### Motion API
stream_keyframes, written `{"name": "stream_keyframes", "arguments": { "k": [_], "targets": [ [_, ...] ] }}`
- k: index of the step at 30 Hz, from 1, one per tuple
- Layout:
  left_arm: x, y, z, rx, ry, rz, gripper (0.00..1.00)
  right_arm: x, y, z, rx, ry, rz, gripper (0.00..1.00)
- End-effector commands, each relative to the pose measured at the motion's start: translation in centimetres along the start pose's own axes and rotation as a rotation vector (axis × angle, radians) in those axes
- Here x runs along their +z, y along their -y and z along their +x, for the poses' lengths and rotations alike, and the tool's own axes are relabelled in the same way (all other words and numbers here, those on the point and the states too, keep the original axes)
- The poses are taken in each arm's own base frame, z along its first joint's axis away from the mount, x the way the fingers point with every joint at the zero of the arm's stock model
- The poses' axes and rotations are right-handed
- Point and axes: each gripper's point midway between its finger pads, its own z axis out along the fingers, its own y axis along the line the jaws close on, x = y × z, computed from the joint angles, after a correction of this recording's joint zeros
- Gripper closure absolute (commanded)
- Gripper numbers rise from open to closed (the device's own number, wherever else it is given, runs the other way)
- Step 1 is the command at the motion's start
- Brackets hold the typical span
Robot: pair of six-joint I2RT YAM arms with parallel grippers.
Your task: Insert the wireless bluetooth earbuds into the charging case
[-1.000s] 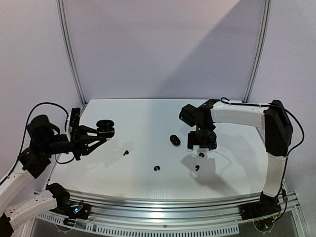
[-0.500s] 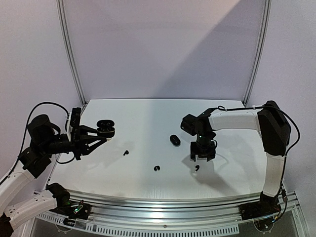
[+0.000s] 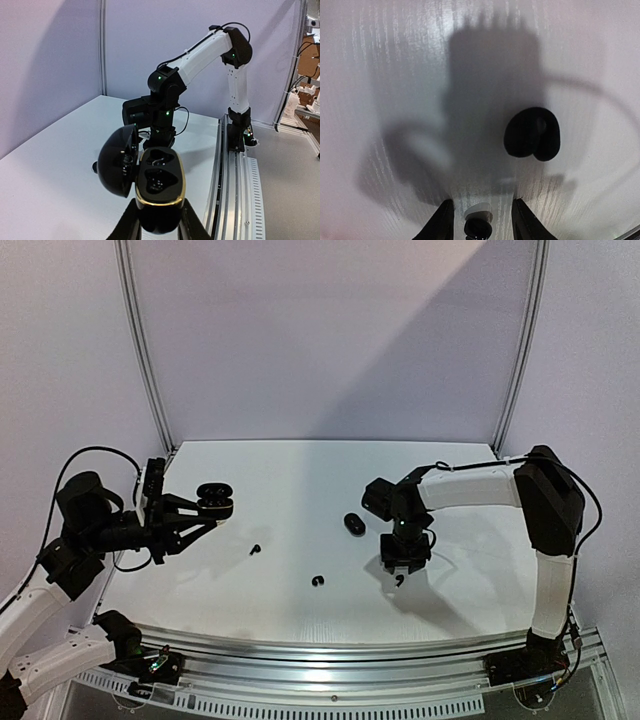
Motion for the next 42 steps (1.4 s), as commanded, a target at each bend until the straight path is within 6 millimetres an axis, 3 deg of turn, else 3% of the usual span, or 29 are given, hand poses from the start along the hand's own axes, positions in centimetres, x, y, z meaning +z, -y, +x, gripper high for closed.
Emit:
{"name": "stream_keyframes", "arguments": {
  "k": [1,4,24,32,42],
  "targets": [
    [0.0,-0.2,0.1,0.002,-0.001,0.0,1.0,1.3,0.0,1.0,-0.012,-0.038,0.008,0.64],
    [0.0,-0.2,0.1,0.003,-0.002,0.0,1.0,1.3,0.0,1.3,-0.016,-0.046,0.009,0.68],
    [-0.1,-0.1,0.1,0.011,-0.002,0.002,1.0,1.3,1.1,3.2,-0.009,-0.08,0.046,0.69],
    [-0.1,0.0,0.1,0.009,-0.003,0.006,1.0,1.3,0.6,3.2,-0.005,-0.072,0.028,0.7],
    [-0.2,0.0,0.1,0.013,-0.002,0.005,1.0,1.2,0.3,3.1,-0.016,-0.073,0.018,0.84]
  ]
}}
